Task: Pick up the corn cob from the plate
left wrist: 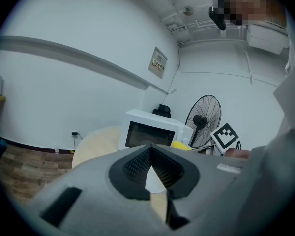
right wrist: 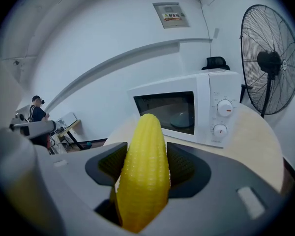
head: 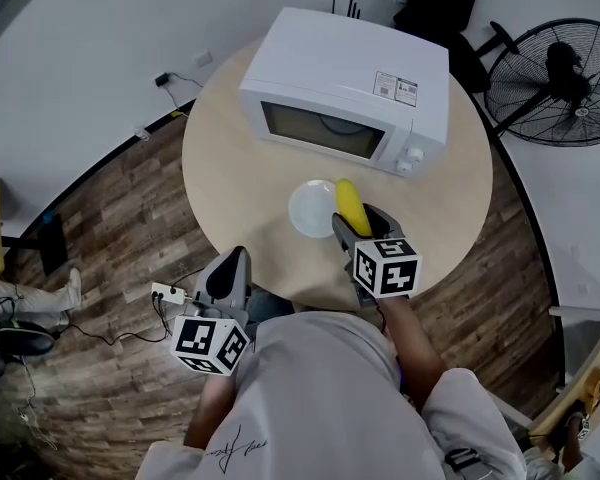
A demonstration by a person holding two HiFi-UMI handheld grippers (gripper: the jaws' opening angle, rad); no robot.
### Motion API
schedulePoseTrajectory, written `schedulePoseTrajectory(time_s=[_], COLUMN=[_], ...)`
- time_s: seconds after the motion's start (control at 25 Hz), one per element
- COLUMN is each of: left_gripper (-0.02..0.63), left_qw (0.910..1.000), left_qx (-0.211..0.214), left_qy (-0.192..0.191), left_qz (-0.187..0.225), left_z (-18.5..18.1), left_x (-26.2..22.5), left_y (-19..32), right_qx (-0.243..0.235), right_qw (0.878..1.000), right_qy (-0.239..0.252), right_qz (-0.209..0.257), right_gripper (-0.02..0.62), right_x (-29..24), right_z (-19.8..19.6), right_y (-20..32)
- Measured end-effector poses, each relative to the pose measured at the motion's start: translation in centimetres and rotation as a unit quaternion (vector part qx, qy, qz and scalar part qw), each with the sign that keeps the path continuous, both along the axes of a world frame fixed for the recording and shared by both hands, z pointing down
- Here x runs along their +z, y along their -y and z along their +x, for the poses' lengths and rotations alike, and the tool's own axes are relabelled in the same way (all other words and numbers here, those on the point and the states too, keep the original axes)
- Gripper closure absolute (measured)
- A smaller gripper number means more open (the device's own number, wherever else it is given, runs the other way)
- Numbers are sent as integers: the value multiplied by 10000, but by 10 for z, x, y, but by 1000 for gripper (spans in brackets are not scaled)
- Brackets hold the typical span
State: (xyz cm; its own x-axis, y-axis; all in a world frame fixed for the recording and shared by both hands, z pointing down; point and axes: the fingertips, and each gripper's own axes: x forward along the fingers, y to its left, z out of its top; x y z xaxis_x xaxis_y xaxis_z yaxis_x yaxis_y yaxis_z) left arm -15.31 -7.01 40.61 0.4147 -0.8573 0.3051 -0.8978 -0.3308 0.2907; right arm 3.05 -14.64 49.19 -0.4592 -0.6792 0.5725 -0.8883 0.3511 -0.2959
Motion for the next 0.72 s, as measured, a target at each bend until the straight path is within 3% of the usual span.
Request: schedulePoseTrajectory(time_s=[0.72], left_gripper=[615], left_qw=[10000], left_qx=[-53], left_qy=[-52], left_qz=[-5], left_z=[-6], left_x=[2], left_y=[-4], right_qx=[50], right_qw=[9991], right_qy=[148], right_qz=[394], right_gripper=[331], right_x=[-40], right_z=[5], right_y=[-22])
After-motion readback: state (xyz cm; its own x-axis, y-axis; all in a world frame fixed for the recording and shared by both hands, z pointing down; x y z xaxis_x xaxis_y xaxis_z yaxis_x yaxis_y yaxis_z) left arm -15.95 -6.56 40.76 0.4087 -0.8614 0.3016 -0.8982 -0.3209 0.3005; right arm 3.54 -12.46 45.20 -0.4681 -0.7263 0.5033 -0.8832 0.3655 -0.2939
